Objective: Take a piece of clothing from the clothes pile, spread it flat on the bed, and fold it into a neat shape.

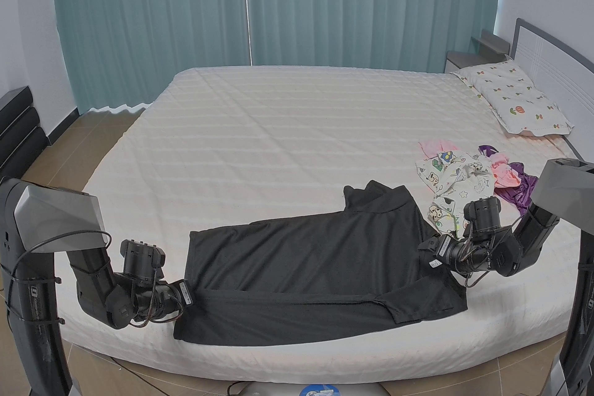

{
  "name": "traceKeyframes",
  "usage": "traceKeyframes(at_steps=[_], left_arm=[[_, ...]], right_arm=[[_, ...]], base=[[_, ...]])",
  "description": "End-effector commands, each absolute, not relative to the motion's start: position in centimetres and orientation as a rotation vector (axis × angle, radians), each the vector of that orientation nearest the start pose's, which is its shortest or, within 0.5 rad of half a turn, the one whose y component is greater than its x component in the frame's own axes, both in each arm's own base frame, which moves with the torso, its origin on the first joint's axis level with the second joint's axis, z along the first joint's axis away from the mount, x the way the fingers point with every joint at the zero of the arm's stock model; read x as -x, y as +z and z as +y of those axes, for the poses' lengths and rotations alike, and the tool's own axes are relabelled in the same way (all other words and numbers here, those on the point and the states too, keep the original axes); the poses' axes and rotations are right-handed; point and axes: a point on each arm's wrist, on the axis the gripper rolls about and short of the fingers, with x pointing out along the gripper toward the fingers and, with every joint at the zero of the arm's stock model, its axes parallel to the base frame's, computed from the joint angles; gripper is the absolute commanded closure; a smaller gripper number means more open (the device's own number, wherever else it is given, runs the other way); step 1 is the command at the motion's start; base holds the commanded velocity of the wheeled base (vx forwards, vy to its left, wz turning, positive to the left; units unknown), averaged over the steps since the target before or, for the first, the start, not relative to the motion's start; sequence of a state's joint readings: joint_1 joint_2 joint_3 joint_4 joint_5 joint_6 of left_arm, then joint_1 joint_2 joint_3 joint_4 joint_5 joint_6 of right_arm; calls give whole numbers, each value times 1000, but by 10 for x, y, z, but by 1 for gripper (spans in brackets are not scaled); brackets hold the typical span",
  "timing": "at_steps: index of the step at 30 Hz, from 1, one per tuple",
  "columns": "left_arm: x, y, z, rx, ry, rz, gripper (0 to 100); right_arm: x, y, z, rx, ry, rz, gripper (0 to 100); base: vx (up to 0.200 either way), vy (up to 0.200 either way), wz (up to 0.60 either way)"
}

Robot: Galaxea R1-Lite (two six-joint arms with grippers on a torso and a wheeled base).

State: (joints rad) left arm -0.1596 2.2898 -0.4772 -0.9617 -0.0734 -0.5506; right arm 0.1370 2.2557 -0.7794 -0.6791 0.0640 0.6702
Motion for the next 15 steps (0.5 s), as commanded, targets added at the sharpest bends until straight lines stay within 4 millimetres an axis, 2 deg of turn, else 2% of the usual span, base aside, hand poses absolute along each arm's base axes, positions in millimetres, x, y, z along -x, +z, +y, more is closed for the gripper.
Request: traceKeyframes(at_steps=[1,14,15], left_arm=[[-289,-38,-48,478,29,889,100],[-289,-38,-49,488,27,886,100],[-289,-38,-49,488,27,886,100]], right_arm=[[-346,-10,47,-578,-44,853,0],[-350,-32,24,-483,75,868,0],[-350,-38,23,-476,87,878,0]], base=[[0,0,0],[0,0,0],[0,0,0]])
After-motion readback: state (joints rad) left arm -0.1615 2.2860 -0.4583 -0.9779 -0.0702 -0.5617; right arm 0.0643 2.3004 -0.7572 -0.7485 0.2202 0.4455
